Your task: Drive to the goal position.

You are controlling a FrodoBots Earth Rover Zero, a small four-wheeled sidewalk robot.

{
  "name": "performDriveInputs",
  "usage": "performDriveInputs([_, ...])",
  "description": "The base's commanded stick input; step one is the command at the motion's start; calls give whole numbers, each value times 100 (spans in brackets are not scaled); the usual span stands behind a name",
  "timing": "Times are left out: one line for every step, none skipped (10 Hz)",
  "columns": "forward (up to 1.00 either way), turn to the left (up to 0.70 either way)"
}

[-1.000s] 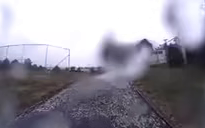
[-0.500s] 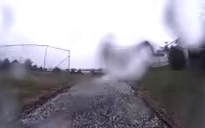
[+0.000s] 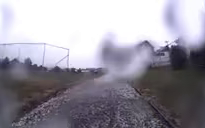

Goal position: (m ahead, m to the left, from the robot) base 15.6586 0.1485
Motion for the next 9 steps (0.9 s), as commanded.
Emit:
performDriveInputs([70, -28])
performDriveInputs([70, -28])
performDriveInputs([70, -28])
performDriveInputs([70, -28])
performDriveInputs([70, -28])
performDriveInputs([70, -28])
performDriveInputs([70, -28])
performDriveInputs([70, 0])
performDriveInputs([70, 0])
